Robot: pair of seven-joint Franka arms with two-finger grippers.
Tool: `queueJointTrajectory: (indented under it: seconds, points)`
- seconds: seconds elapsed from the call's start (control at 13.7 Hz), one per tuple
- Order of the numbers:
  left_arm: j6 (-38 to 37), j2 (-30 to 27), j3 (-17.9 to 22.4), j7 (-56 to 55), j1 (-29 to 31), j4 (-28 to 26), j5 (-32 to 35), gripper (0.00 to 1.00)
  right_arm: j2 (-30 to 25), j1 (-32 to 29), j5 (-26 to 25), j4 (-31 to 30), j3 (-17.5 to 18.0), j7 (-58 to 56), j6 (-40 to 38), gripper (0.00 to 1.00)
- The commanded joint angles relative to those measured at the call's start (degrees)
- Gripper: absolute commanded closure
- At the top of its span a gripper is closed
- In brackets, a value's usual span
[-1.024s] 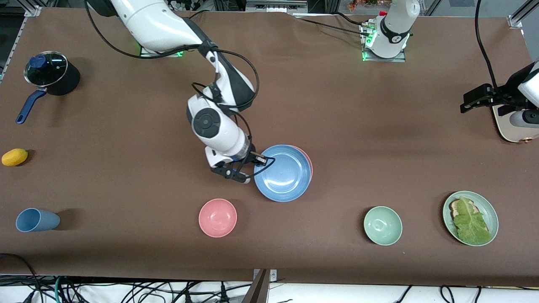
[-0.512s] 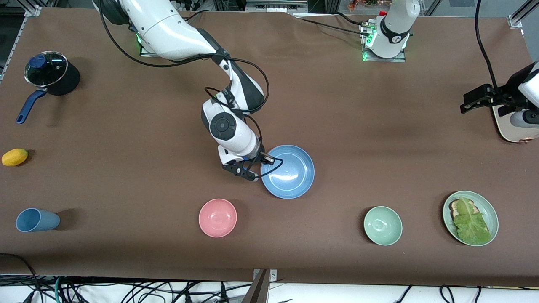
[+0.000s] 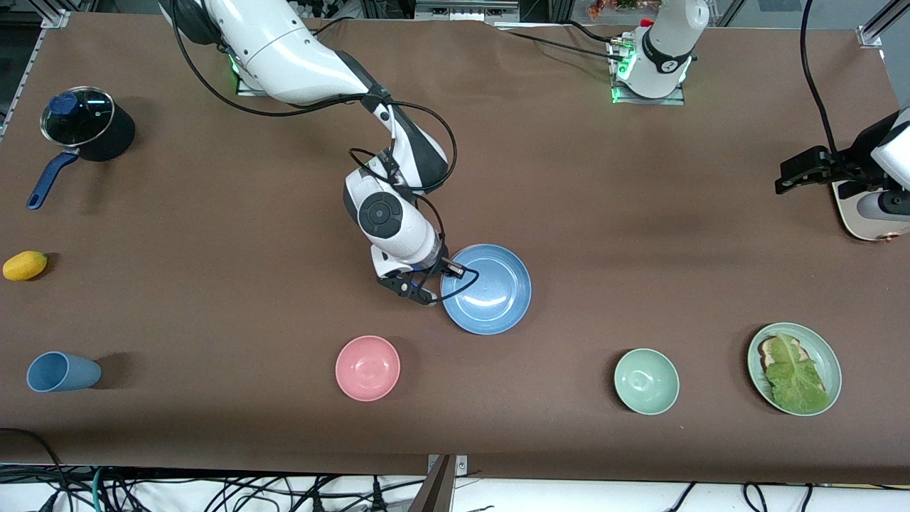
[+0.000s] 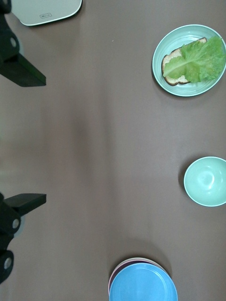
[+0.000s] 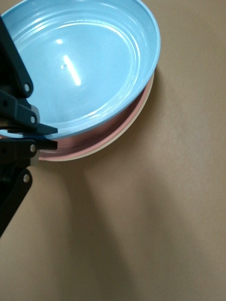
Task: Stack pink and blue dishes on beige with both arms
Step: 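Lower the blue plate onto the pink plate and open the right gripper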
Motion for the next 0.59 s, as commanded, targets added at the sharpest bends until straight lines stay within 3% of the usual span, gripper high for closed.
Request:
queueJointTrajectory:
  seconds: [0.0,0.51]
  points:
    - [-0.3,0.6,-0.1,1.3,0.4,1.5,-0.6,0.0,-0.6,-0.2,0.6,1.5,-0.2,2.1,-6.4,1.0]
    - [-0.3,0.8,-0.1,1.3,0.3,1.5,-0.6,0.0,-0.7,0.2,0.3,1.5,-0.2,3.5,-6.8,1.0]
